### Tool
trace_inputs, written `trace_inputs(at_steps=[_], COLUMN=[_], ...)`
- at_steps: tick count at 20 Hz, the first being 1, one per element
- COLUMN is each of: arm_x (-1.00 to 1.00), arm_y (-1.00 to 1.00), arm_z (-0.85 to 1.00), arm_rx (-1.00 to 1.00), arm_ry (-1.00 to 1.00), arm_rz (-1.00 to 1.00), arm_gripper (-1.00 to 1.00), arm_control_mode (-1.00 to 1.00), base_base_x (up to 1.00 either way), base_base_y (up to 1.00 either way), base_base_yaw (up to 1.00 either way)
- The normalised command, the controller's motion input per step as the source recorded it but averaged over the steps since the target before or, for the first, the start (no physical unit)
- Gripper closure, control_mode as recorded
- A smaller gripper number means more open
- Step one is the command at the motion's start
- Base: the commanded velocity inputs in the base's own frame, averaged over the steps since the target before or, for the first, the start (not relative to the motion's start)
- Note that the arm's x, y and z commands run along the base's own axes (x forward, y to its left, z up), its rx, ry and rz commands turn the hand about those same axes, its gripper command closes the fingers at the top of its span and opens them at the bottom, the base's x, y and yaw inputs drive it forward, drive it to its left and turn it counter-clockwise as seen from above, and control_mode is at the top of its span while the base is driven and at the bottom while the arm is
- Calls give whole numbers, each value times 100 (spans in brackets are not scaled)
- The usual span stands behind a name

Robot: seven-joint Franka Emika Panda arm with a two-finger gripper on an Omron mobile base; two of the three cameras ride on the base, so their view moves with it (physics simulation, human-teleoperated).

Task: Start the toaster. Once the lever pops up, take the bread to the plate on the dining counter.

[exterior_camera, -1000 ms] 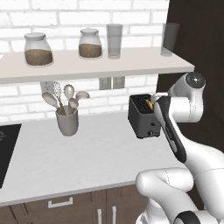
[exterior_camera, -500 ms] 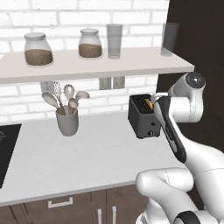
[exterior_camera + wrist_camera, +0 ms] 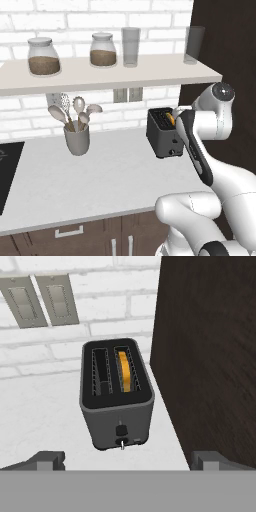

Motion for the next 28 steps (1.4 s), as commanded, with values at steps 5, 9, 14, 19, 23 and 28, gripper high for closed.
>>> trace_inputs(at_steps=[5,9,14,19,23,28], arm_x=[0,0,0,0,0,0], arm_y=[0,0,0,0,0,0], arm_z=[0,0,0,0,0,0], arm_rx=[0,0,0,0,0,0], arm_ry=[0,0,0,0,0,0], arm_rz=[0,0,0,0,0,0], arm_gripper=[-100,-100,-100,-100,-100,-100], arm_control_mode=[-100,-100,-100,-100,-100,-100], base_base_x=[0,0,0,0,0,0], base_base_y=[0,0,0,0,0,0], base_base_yaw=[0,0,0,0,0,0])
